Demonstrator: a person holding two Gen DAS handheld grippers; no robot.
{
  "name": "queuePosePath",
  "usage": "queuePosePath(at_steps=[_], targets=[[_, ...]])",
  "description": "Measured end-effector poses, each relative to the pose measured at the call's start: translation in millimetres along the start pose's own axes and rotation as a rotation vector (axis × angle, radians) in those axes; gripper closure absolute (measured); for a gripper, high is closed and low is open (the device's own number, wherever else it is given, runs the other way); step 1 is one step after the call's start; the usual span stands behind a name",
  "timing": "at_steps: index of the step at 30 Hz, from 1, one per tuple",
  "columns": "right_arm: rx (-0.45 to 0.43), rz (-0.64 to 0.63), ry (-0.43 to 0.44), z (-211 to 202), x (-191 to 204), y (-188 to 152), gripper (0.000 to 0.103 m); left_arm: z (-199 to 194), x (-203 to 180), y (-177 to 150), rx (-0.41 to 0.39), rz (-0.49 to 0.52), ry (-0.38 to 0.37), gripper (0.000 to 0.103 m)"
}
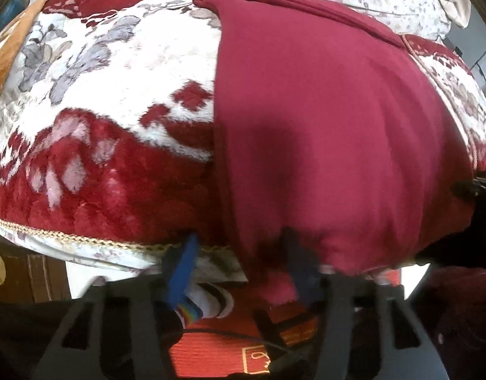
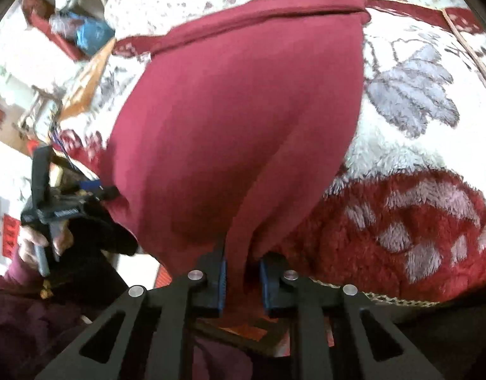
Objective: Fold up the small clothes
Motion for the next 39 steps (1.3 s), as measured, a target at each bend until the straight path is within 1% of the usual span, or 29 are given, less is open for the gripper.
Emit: queuePosePath(at_steps=[1,2,3,4,7,9,12,16,18,19,20,22,24,26,28,32,35,38,39], targets=[[-0.013,-0.013,0.004,-3.7,2.9,0.8,0.086,-5.3,2.4,1.7,0.002,-0.016,-0.039,0.088],[-0.03,-0.028,0.013,-7.5,8.4,3.1,0.086,-9.6,3.1,3.3,0.009,-0.035,-0.102,0.097],[-0.046,-0.036,0.021,-12.2,12.0,6.2,0.086,-15.4,3.3,5.8,0.011,-0.052,-0.145,0.097],[-0.064,-0.039,0.035,-17.7,15.5,10.2,0.086,-21.5,2.2,9.2,0.002,-0.047,-0.151,0.097],[-0.126,-0.034,0.089,-36.9,21.2,24.9,0.086,-36.9,-8.2,18.9,-0.024,0.015,-0.147,0.097],[-0.16,-0.023,0.115,-49.2,20.5,34.2,0.086,-49.5,-11.8,28.9,-0.047,0.022,-0.182,0.097],[-0.232,-0.004,0.135,-69.1,15.3,53.8,0.087,-65.3,-10.1,46.5,-0.092,0.016,-0.2,0.097],[-0.325,0.025,0.099,-83.5,7.3,89.0,0.087,-85.0,-2.8,94.2,-0.177,-0.036,-0.242,0.097],[-0.358,0.037,0.106,-87.8,0.4,107.1,0.087,-90.6,-0.2,122.7,-0.239,-0.059,-0.232,0.097],[-0.376,0.047,0.101,-87.1,-2.9,122.3,0.087,-90.5,1.9,137.9,-0.266,-0.079,-0.224,0.097],[-0.386,0.058,0.096,-85.7,-7.0,132.6,0.087,-88.0,5.7,155.4,-0.289,-0.108,-0.225,0.097],[-0.409,0.08,0.086,-80.3,-15.9,161.1,0.087,-82.9,8.3,190.4,-0.32,-0.134,-0.224,0.097],[-0.419,0.09,0.047,-73.9,-25.3,184.3,0.087,-78.5,11.8,214.7,-0.336,-0.146,-0.198,0.097],[-0.42,0.112,0.026,-60.5,-38.5,209.1,0.087,-63.8,18.3,243.3,-0.338,-0.169,-0.174,0.097],[-0.409,0.139,0.019,-46.0,-51.3,229.3,0.087,-47.8,24.4,262.9,-0.329,-0.199,-0.157,0.097],[-0.37,0.187,-0.004,-10.8,-74.4,261.1,0.087,-15.9,36.3,285.5,-0.306,-0.252,-0.127,0.097],[-0.354,0.203,-0.036,11.7,-86.3,276.4,0.087,3.1,45.0,298.3,-0.295,-0.281,-0.114,0.097],[-0.323,0.231,-0.054,37.2,-102.5,285.2,0.086,17.6,53.2,305.6,-0.3,-0.307,-0.126,0.096],[-0.305,0.25,-0.058,44.1,-108.4,286.2,0.084,24.2,56.0,307.2,-0.29,-0.317,-0.136,0.094]])
Point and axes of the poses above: each gripper's, at about its wrist camera, not at the fingertips, and z roughly the way its jaws point, x to its left, y to its top, the point moved 4 cm from there along z, roughly the way its jaws point, and after that the axes turned 1 degree about -x, right-handed, at the moved point
